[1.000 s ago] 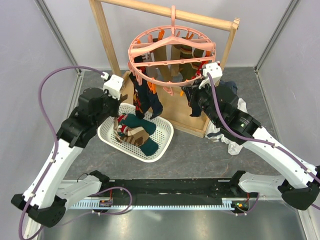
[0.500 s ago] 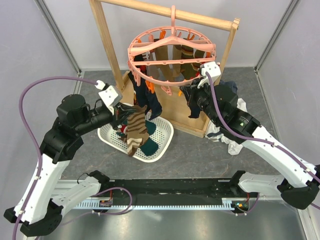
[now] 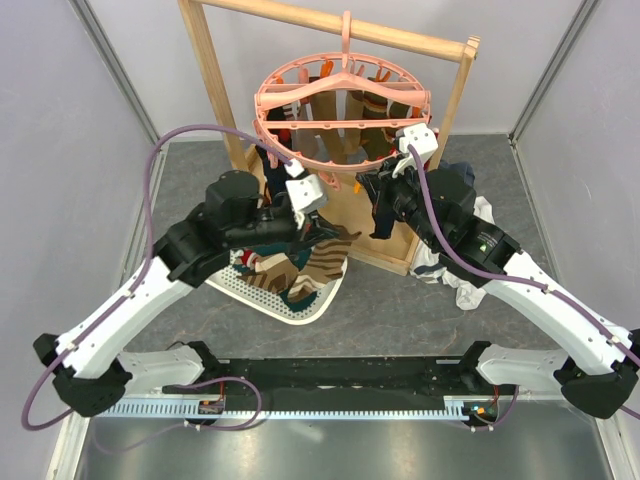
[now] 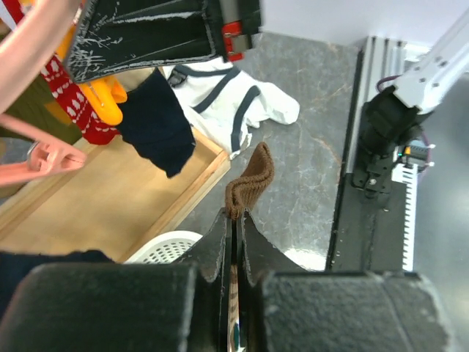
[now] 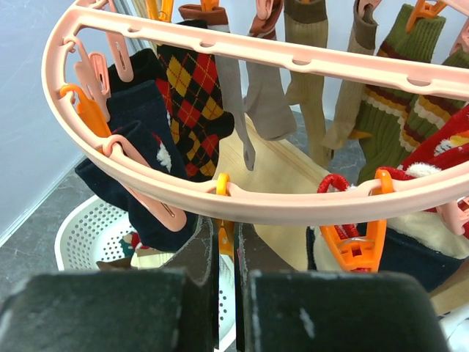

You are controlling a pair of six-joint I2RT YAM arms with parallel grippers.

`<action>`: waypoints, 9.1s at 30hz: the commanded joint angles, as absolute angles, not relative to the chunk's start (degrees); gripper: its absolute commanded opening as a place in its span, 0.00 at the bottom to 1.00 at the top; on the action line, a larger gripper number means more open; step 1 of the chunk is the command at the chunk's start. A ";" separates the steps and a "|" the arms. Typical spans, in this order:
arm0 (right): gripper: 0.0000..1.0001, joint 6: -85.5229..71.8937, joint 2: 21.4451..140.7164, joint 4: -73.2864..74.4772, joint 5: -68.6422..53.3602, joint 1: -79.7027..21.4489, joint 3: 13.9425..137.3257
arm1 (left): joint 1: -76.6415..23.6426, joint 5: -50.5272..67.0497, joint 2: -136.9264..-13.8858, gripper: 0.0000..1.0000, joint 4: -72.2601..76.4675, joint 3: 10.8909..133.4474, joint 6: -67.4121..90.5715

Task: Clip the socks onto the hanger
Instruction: Clamp the sock onto the hanger, then open the clamp at the hanger.

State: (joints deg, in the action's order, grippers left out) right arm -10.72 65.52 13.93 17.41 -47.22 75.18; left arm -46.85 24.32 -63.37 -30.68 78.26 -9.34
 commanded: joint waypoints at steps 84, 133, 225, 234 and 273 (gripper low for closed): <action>0.39 1.23 62.76 10.20 -5.98 -43.15 72.60 | -36.12 36.74 -71.02 0.02 -1.32 77.43 -0.79; 0.90 -1.76 60.91 12.74 12.39 -42.54 71.63 | -35.16 12.65 -59.76 0.70 26.35 48.69 11.85; 0.57 -21.09 67.06 17.05 21.79 -49.57 82.62 | -55.72 -22.50 -74.53 0.02 29.79 58.71 -2.20; 0.50 -22.59 68.03 14.24 22.06 -49.66 81.21 | -56.07 -22.94 -74.53 0.02 29.53 58.80 -2.37; 0.46 -24.26 68.11 7.29 22.41 -50.19 75.85 | -58.97 -27.77 -72.86 0.02 23.99 61.35 -0.70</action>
State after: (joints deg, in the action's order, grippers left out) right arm -23.09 67.09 12.01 21.08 -49.80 76.16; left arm -57.82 -26.55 -74.26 24.01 58.98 -0.10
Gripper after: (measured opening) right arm 0.462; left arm 0.316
